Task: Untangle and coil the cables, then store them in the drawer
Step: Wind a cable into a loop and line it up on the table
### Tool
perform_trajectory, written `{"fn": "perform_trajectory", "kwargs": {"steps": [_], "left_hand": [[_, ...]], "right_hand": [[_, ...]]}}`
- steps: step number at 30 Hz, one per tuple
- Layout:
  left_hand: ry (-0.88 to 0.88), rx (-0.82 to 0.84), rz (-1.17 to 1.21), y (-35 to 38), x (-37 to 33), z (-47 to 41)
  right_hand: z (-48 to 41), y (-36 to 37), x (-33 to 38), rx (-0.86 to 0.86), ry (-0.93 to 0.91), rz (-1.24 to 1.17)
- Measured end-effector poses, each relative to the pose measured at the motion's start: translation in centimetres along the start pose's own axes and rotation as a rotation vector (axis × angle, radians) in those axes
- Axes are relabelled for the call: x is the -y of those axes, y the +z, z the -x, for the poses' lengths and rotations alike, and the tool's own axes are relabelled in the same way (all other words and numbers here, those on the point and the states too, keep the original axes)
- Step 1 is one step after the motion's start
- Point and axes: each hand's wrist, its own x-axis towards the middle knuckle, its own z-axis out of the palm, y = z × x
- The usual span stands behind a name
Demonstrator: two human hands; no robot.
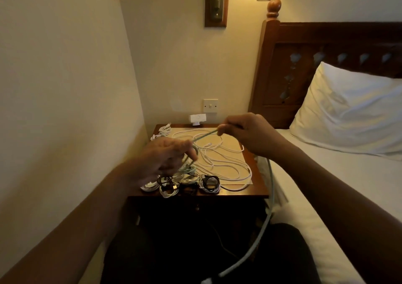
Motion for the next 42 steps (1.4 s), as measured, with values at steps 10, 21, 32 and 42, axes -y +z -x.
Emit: {"fn": "perform_trajectory", "kwargs": {"steps": [10, 21, 32, 42], "left_hand": [[0.18, -0.631, 0.617, -9.2, 0.4, 0.6], [-0.047, -0.235, 0.249, -0.7, -1.9, -1.0], [0.102, -0.197, 0.647, 3.3, -0.5, -2.4], [-0.121, -0.151, -0.407, 2.6, 4.3, -0.5]], "right_hand": [[7.0, 4.5, -13.2, 0.073, 0.374, 0.013], [7.6, 3.5, -9.6, 0.716, 0.438, 0.075], [6.9, 10.0, -0.5, 0.251, 0.212, -0.085], [6.0, 5.8, 6.5, 0.388, 0.036, 0.21]]}}
